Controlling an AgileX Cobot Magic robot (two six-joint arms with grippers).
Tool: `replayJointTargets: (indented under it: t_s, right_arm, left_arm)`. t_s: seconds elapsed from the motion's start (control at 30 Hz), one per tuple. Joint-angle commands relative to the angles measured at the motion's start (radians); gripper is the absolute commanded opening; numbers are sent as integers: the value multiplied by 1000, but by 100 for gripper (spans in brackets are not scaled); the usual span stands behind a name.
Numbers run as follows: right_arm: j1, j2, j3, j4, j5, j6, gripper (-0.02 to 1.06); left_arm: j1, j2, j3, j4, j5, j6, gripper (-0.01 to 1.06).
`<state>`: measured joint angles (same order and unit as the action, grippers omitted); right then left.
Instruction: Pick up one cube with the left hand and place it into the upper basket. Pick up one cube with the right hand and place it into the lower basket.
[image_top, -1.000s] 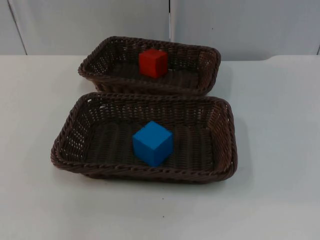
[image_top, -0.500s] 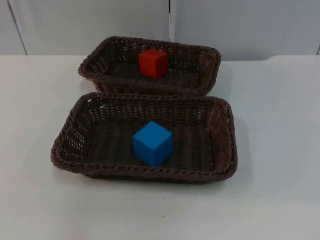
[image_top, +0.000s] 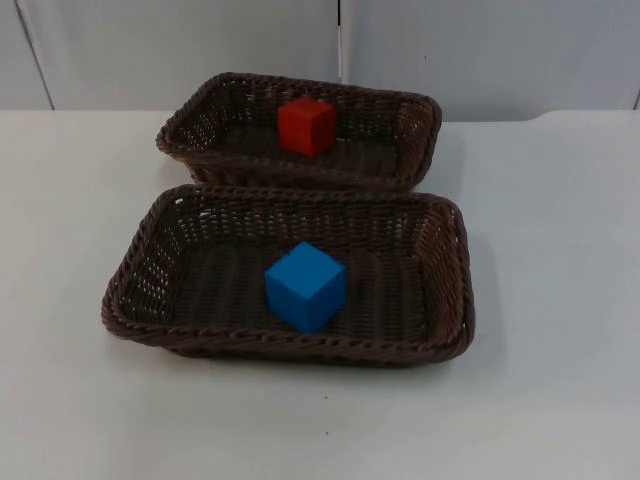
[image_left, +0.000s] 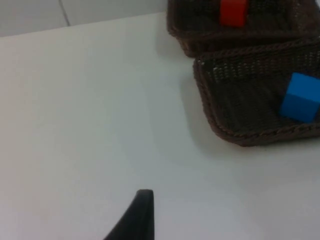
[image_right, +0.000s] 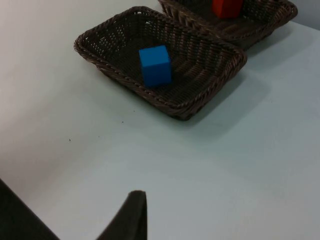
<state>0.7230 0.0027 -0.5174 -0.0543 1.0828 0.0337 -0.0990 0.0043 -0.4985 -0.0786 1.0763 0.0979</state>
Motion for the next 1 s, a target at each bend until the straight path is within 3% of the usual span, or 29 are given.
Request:
replayJointTargets:
  t_s: [0.0, 0.23, 0.77, 0.97]
  right_arm:
    - [-3, -3, 1, 4, -3, 4, 105]
    - [-3, -3, 1, 4, -3, 4, 105]
    - [-5, -3, 1, 4, -3, 4, 105]
    - [-71, -3, 1, 4, -3, 4, 105]
  left_arm:
    - [40, -4, 4, -9, 0, 0, 105]
    - [109, -4, 4, -9, 0, 0, 105]
    - [112, -4, 4, -9, 0, 0, 105]
    - [112, -4, 4, -9, 0, 0, 105]
